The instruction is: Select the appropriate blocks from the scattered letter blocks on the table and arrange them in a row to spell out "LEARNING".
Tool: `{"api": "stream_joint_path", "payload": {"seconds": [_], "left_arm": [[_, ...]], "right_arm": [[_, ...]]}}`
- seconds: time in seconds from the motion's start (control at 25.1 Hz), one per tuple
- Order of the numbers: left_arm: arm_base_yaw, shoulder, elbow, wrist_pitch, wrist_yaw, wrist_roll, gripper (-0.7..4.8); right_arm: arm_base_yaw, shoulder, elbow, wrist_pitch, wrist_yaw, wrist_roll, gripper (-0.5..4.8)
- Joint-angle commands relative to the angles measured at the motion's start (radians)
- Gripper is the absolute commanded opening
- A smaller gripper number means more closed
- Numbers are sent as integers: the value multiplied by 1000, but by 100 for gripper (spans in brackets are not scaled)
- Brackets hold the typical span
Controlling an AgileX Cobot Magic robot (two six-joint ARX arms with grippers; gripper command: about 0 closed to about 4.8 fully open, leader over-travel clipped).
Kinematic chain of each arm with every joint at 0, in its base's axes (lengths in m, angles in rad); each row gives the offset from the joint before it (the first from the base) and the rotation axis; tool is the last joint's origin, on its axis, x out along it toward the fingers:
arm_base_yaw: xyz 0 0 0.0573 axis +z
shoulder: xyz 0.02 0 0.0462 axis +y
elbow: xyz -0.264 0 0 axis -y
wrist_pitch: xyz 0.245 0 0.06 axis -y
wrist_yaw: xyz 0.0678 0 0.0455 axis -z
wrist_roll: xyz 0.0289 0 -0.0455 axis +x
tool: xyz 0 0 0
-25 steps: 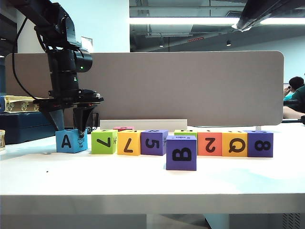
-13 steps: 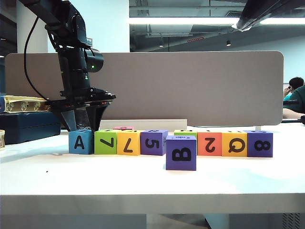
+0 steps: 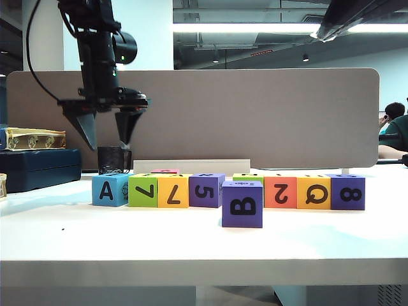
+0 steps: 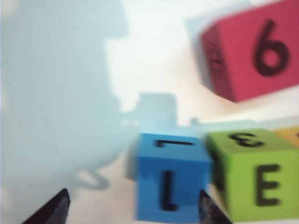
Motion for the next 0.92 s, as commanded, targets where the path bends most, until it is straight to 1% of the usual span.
{"api": "stream_joint_path", "payload": {"seconds": [0.04, 0.12, 0.16, 0.2, 0.24, 0.36, 0.48, 0.72, 0.92], "left_arm": [[6, -7, 17, -29, -132, 10, 247], [17, -5, 6, -52, -173, 14, 181], [25, -4, 3, -66, -172, 23, 133], [29, -3, -2, -71, -172, 24, 107], [29, -3, -6, -72, -172, 24, 105], [42, -2, -51, -55, -159, 24, 54], [42, -1, -98, -24, -159, 38, 52], [42, -1, -208, 115, -66, 45, 51], [42, -1, -242, 158, 16, 38, 51]], "right_arm": [[1, -2, 4, 9, 0, -3, -1], [1, -2, 4, 9, 0, -3, -2], [1, -2, 4, 9, 1, -3, -2], [1, -2, 4, 10, 1, -3, -2], [1, -2, 4, 10, 1, -3, -2], [1, -2, 4, 21, 1, -3, -2], [1, -2, 4, 38, 1, -3, -2], [1, -2, 4, 63, 1, -3, -2], [1, -1, 4, 63, 1, -3, -2]]}}
